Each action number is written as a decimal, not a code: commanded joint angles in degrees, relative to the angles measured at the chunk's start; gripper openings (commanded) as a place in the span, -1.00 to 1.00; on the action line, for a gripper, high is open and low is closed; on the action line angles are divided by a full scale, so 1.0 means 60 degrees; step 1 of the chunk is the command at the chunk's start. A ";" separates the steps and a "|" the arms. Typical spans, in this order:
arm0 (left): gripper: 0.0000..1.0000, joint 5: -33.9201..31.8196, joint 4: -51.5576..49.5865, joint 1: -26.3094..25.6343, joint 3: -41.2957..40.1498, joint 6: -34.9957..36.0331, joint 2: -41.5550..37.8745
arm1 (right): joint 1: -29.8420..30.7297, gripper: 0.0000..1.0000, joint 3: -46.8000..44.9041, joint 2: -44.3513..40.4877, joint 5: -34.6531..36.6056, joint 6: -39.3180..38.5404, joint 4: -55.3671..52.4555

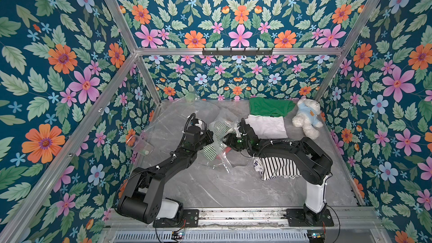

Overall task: Take the tank top out of the vacuum bag
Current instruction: Take out the tank top from the vacuum bag.

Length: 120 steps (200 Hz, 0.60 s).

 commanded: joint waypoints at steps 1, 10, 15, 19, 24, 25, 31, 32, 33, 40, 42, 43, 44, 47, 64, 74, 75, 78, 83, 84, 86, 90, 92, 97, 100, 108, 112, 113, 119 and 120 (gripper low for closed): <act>-1.00 0.0252 -0.0023 -0.0096 0.0126 0.0194 0.0028 | -0.0034 0.25 0.0127 0.0173 -0.0186 0.0467 0.0402; -1.00 0.0268 -0.0034 -0.0132 0.0175 0.0208 0.0014 | -0.0047 0.31 0.0095 0.0243 -0.0114 0.0572 0.0302; -1.00 0.0279 -0.0037 -0.0155 0.0206 0.0223 0.0000 | -0.0062 0.33 0.0064 0.0270 -0.0081 0.0653 0.0262; -1.00 0.0280 -0.0038 -0.0176 0.0228 0.0234 -0.0014 | -0.0067 0.37 0.0030 0.0299 -0.0064 0.0738 0.0278; -1.00 0.0291 -0.0049 -0.0205 0.0264 0.0251 -0.0025 | -0.0079 0.40 -0.0048 0.0331 -0.0048 0.0834 0.0342; -1.00 0.0295 -0.0050 -0.0213 0.0274 0.0252 -0.0027 | -0.0093 0.40 -0.0063 0.0336 -0.0040 0.0849 0.0354; -1.00 0.0306 -0.0052 -0.0221 0.0305 0.0278 -0.0051 | -0.0124 0.42 -0.0151 0.0369 -0.0046 0.0986 0.0522; -1.00 0.0310 -0.0060 -0.0229 0.0316 0.0280 -0.0055 | -0.0131 0.43 -0.0165 0.0378 -0.0061 0.1013 0.0561; -1.00 0.0312 -0.0063 -0.0233 0.0322 0.0281 -0.0057 | -0.0141 0.43 -0.0180 0.0389 -0.0062 0.1034 0.0596; -1.00 0.0323 -0.0067 -0.0265 0.0374 0.0296 -0.0073 | -0.0176 0.43 -0.0256 0.0462 -0.0128 0.1195 0.0860; -1.00 0.0320 -0.0078 -0.0273 0.0383 0.0307 -0.0074 | -0.0187 0.44 -0.0258 0.0501 -0.0163 0.1236 0.0929; -1.00 0.0324 -0.0080 -0.0284 0.0392 0.0309 -0.0081 | -0.0184 0.43 -0.0263 0.0509 -0.0178 0.1255 0.0978; -1.00 0.0326 -0.0081 -0.0283 0.0389 0.0310 -0.0085 | -0.0198 0.43 -0.0265 0.0528 -0.0193 0.1279 0.1016; -1.00 0.0335 -0.0081 -0.0292 0.0410 0.0324 -0.0088 | -0.0204 0.43 -0.0280 0.0567 -0.0243 0.1343 0.1125; -1.00 0.0313 -0.0124 -0.0348 0.0445 0.0369 -0.0145 | -0.0294 0.30 -0.0203 0.0823 -0.0558 0.1591 0.1644; -1.00 0.0290 -0.0153 -0.0351 0.0445 0.0384 -0.0162 | -0.0317 0.19 -0.0070 0.0950 -0.0749 0.1593 0.1758; -1.00 0.0287 -0.0161 -0.0360 0.0445 0.0384 -0.0169 | -0.0315 0.18 -0.0052 0.0954 -0.0765 0.1587 0.1765; -1.00 0.0266 -0.0176 -0.0358 0.0419 0.0392 -0.0176 | -0.0326 0.16 -0.0005 0.0970 -0.0802 0.1562 0.1779; -1.00 0.0237 -0.0205 -0.0354 0.0419 0.0412 -0.0169 | -0.0314 0.10 0.0046 0.0986 -0.0855 0.1504 0.1809; -1.00 0.0231 -0.0216 -0.0354 0.0417 0.0413 -0.0173 | -0.0313 0.09 0.0057 0.0987 -0.0861 0.1484 0.1813; -1.00 0.0209 -0.0232 -0.0358 0.0427 0.0424 -0.0176 | -0.0313 0.06 0.0073 0.0987 -0.0884 0.1440 0.1812; -1.00 0.0186 -0.0262 -0.0362 0.0417 0.0449 -0.0188 | -0.0319 -0.01 0.0120 0.0972 -0.0931 0.1332 0.1789; -1.00 0.0161 -0.0269 -0.0356 0.0409 0.0455 -0.0190 | -0.0315 -0.06 0.0144 0.0943 -0.0949 0.1263 0.1759; -1.00 0.0111 -0.0307 -0.0348 0.0408 0.0470 -0.0191 | -0.0316 -0.21 0.0195 0.0886 -0.0969 0.1083 0.1626; -1.00 0.0081 -0.0326 -0.0361 0.0398 0.0477 -0.0191 | -0.0315 -0.27 0.0211 0.0830 -0.0963 0.0985 0.1531; -1.00 0.0002 -0.0358 -0.0350 0.0388 0.0513 -0.0191 | -0.0314 -0.43 0.0216 0.0661 -0.0881 0.0688 0.1231; -1.00 -0.0019 -0.0360 -0.0345 0.0374 0.0541 -0.0180 | -0.0316 -0.52 0.0194 0.0568 -0.0833 0.0558 0.1102; -1.00 -0.0021 -0.0360 -0.0349 0.0365 0.0550 -0.0179 | -0.0315 -0.54 0.0183 0.0543 -0.0821 0.0528 0.1071; -1.00 -0.0059 -0.0360 -0.0347 0.0369 0.0598 -0.0177 | -0.0314 -0.66 0.0113 0.0402 -0.0725 0.0377 0.0923; -1.00 -0.0063 -0.0360 -0.0351 0.0370 0.0608 -0.0177 | -0.0321 -0.67 0.0098 0.0372 -0.0708 0.0349 0.0894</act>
